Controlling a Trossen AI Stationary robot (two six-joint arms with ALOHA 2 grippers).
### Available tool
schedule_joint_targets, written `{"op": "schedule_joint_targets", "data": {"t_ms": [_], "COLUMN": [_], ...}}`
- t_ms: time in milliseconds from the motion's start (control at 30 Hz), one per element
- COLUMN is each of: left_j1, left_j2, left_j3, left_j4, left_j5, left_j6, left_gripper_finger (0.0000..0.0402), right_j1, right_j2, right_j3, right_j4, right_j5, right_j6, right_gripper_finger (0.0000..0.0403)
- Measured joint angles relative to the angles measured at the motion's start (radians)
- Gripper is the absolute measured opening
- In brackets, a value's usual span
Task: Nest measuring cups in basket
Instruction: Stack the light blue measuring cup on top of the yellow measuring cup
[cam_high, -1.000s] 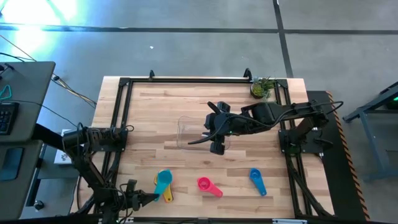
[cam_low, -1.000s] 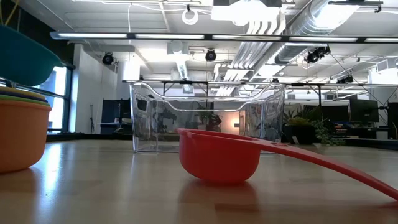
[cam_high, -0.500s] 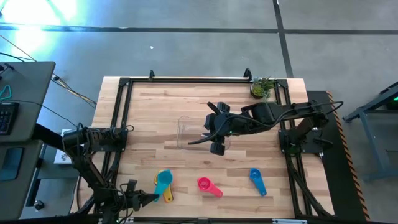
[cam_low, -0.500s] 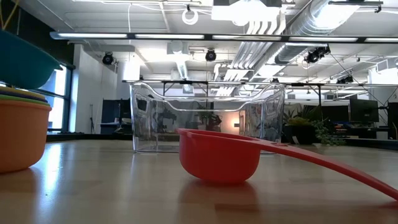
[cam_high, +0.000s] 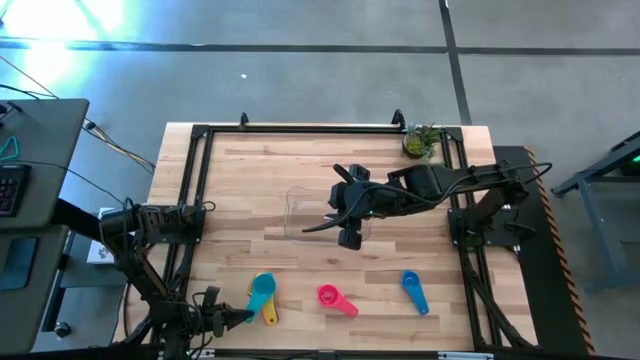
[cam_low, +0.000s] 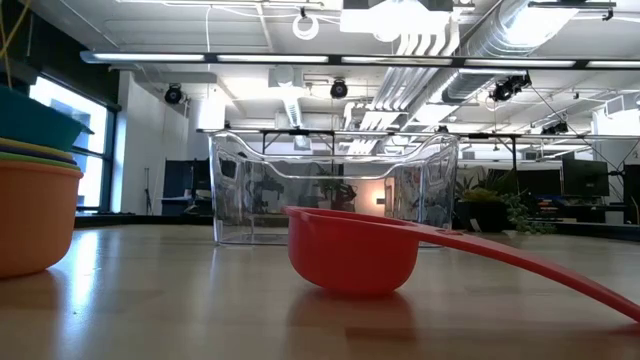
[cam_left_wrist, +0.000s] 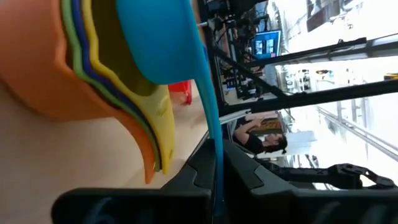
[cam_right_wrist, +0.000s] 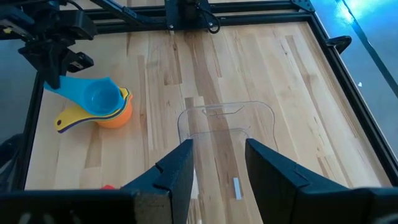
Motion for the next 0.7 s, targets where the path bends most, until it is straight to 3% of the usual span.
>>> {"op": "schedule_joint_targets", "data": {"t_ms": [433, 700], "left_j1": [0.017, 0.028], "left_j2": [0.000, 0.000], "left_j3": [-0.007, -0.007], "left_j4": [0.008, 0.016], "left_j5": [0.085, 0.117], "left_j6": [-0.002, -0.002], "left_gripper_finger": [0.0003, 0.0024], "right_j1": [0.000, 0.000], "right_j2": [0.000, 0.000], "right_j3": [0.000, 0.000], "right_j4": [0.000, 0.000], "right_j5": [0.000, 0.000], "right_j6": [0.000, -0.002], "right_gripper_finger": [0.0138, 0.0138]}}
